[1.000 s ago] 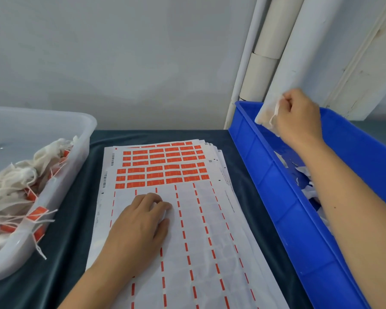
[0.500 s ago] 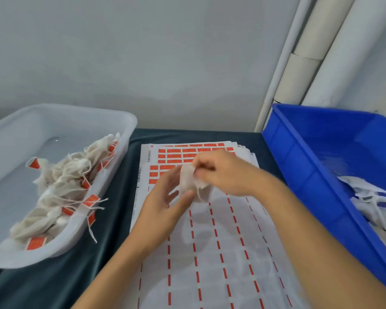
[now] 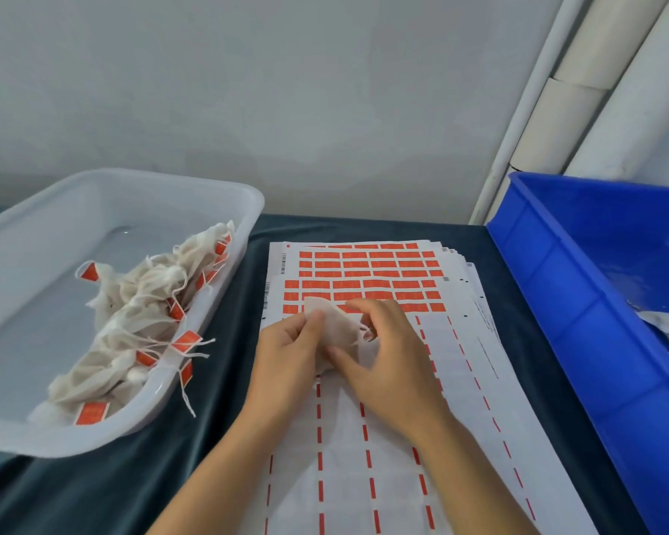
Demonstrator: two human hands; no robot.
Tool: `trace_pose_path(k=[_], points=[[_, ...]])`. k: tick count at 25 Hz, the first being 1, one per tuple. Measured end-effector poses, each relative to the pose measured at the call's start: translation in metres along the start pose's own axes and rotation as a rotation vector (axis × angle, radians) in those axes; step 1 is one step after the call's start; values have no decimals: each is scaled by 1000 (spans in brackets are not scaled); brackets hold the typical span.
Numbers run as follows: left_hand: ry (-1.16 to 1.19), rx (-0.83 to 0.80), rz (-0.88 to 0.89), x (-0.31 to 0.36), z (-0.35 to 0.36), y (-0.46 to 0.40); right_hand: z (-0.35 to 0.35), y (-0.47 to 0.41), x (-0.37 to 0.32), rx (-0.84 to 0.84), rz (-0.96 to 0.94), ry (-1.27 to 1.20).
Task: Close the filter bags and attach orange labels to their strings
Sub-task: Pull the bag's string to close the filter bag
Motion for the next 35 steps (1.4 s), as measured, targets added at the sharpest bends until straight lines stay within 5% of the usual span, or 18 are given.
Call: trace_pose_path(k=[5, 13, 21, 35], points=[[-25, 5, 20, 2, 3, 1, -22, 8, 1, 227, -55, -61], [-68, -69, 96, 10, 12, 7, -35, 8, 5, 262, -37, -262], [68, -317, 11, 7, 30, 13, -42, 9, 14, 299, 41, -368], [-280, -426, 88, -2, 42, 15, -79, 17, 44, 613, 264, -375]])
Point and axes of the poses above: each hand's wrist, its own y-axis away from the middle knuckle, its own z-axis out of the palm, x = y × z, the point moved 9 cm from there along -y, towards the middle knuckle, and after that the axes turned 3 degrees about x, right-handed, at the moved point
